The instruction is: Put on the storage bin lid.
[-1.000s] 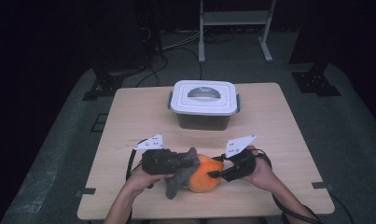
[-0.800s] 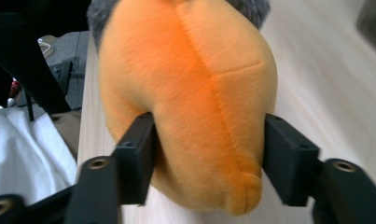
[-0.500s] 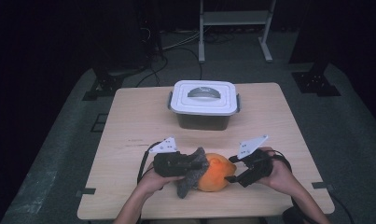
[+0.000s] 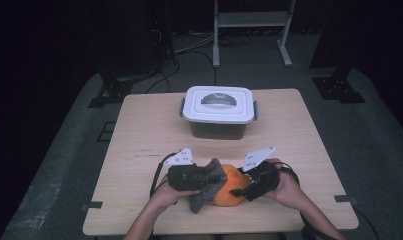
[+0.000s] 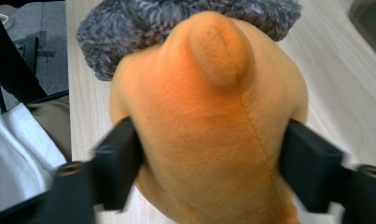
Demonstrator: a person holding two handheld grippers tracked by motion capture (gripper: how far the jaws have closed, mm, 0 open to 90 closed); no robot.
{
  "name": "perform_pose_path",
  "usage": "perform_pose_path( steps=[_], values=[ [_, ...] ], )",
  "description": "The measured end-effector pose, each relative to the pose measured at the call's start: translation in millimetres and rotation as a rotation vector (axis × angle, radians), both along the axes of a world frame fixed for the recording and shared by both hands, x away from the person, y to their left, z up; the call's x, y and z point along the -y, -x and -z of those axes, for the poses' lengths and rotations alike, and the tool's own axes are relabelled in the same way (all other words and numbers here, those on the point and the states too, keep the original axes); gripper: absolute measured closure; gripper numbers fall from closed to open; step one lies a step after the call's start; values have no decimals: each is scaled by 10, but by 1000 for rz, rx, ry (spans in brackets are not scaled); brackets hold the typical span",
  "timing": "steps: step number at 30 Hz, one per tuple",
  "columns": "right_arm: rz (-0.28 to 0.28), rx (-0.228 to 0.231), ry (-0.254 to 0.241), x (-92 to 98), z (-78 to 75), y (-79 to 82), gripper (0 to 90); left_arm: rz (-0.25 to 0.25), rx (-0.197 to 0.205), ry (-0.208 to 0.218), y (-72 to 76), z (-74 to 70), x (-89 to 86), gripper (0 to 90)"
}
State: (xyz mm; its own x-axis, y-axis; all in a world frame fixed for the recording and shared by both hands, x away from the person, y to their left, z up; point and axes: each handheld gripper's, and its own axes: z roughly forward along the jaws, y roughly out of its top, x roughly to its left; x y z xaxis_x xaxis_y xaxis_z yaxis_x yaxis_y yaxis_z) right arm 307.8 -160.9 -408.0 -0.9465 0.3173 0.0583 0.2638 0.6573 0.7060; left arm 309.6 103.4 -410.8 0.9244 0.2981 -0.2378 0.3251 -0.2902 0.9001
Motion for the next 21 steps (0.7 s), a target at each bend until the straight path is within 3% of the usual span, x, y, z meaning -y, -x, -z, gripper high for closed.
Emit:
perform_pose_path(
  steps=[2,5,12,14,15,16,17,21],
  values=[
    [-15,-1,-15,13,-14,-2,446,2,3,8,-7,-24,-25,683],
    [-33,-6,-61,24,-53,-15,515,1,13,23,-10,-88,-87,683],
    [-116,-41,-176,-108,-42,-108,521,3,42,44,15,-266,-238,683],
    [-132,-39,-161,-142,-4,-141,510,-8,30,22,-4,-212,-255,683],
    [-138,-31,-135,-150,24,-156,504,-13,20,-16,-20,-142,-252,683],
    [-147,-34,-113,-144,81,-180,501,-12,1,-8,-38,-83,-263,683],
    [-144,-56,-132,-109,110,-200,498,-12,-26,20,-60,-47,-283,683],
    [-135,-78,-133,41,166,-238,474,-20,-11,-36,-65,-26,-310,682]
  ],
)
